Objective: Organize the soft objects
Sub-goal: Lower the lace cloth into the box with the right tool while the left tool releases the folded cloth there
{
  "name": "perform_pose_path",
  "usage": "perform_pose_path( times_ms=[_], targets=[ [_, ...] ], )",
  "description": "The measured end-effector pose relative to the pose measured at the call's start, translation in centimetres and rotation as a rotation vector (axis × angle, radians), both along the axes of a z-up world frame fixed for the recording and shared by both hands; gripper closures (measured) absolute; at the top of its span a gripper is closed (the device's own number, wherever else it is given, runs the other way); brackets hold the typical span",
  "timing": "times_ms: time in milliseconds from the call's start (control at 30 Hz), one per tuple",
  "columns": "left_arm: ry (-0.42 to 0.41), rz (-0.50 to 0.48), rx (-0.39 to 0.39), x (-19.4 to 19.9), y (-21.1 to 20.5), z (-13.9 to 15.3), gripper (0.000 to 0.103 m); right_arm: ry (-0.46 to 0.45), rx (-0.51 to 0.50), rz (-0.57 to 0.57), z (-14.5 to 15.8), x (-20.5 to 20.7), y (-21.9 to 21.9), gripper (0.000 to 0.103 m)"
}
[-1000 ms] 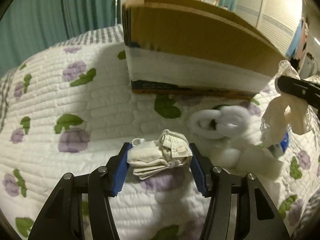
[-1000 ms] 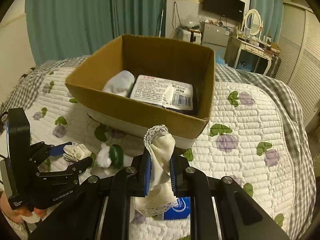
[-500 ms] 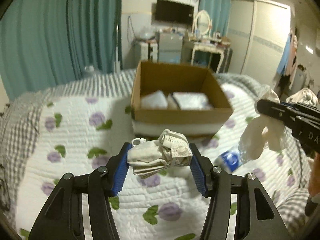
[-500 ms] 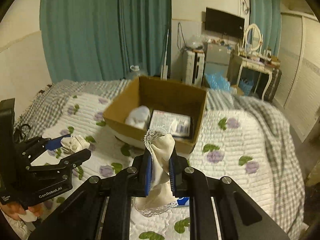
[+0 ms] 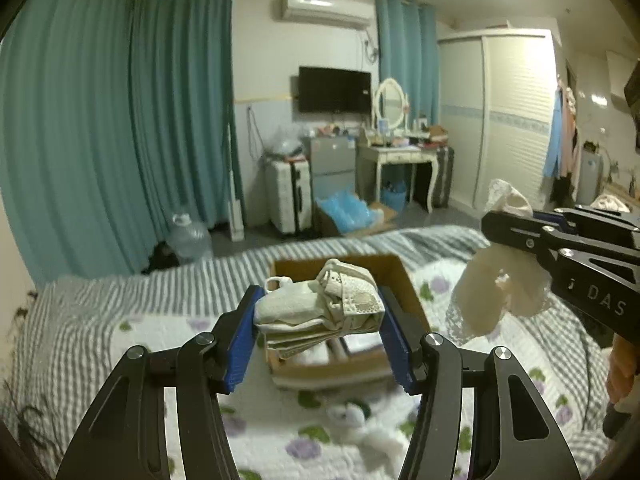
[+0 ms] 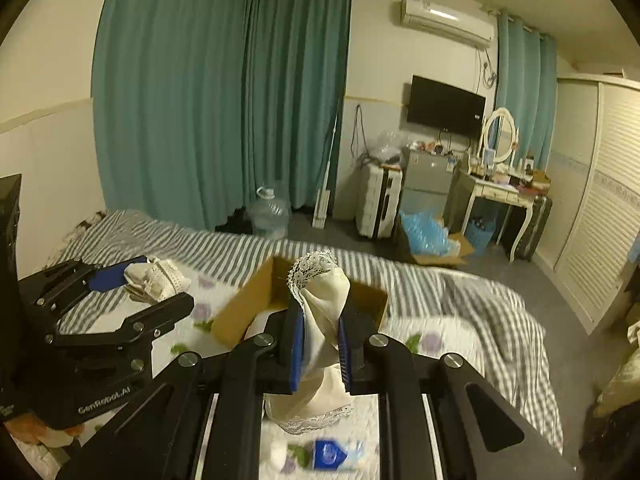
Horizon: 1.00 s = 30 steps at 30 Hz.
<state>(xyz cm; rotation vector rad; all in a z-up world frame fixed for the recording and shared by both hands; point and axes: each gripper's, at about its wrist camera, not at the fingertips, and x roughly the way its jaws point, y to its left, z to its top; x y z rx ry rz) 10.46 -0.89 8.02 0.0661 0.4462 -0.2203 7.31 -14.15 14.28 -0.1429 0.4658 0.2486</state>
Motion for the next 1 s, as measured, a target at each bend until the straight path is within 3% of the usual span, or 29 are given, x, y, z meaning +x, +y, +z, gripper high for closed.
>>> perform_pose_path(
  times_ms=[233,500,700,800,833,867,933,1000],
  targets=[
    [0.044,0.017,0.01,6.7,-0.6,-1.7,0.048,0.025,-0.007,-0.004,-0.5,6.7,0.8,0.089],
    [0.121,0.017,0.059,12.8,-2.5,-7.3,0.048,0.155,-0.024,-0.008,-7.7,15.4,0.7,0.089],
    [0.149,0.012,0.107,15.6,-3.6,-11.2,0.047,0.22,-0.001,-0.011,-12.3,19.3,-0.6,0.089],
    [0.139,-0.014,0.09,15.7,-3.5,-11.9,0.044,0.232,0.004,-0.013,-13.4,20.5,-0.9,0.088],
    [0.14,-0.016,0.091,15.8,-3.5,-12.0,0.035,0.234,0.002,-0.015,-13.6,20.6,-1.0,0.087],
    [0.147,-0.009,0.098,15.8,-3.6,-12.1,0.026,0.231,0.003,-0.021,-13.6,20.9,-1.2,0.081],
    [0.138,0.001,0.097,15.8,-3.7,-11.9,0.023,0.225,0.011,-0.027,-13.4,20.7,-1.4,0.068],
    [0.121,0.022,0.097,15.6,-3.8,-11.2,0.022,0.216,0.035,-0.029,-12.8,20.2,-1.7,0.045]
  ],
)
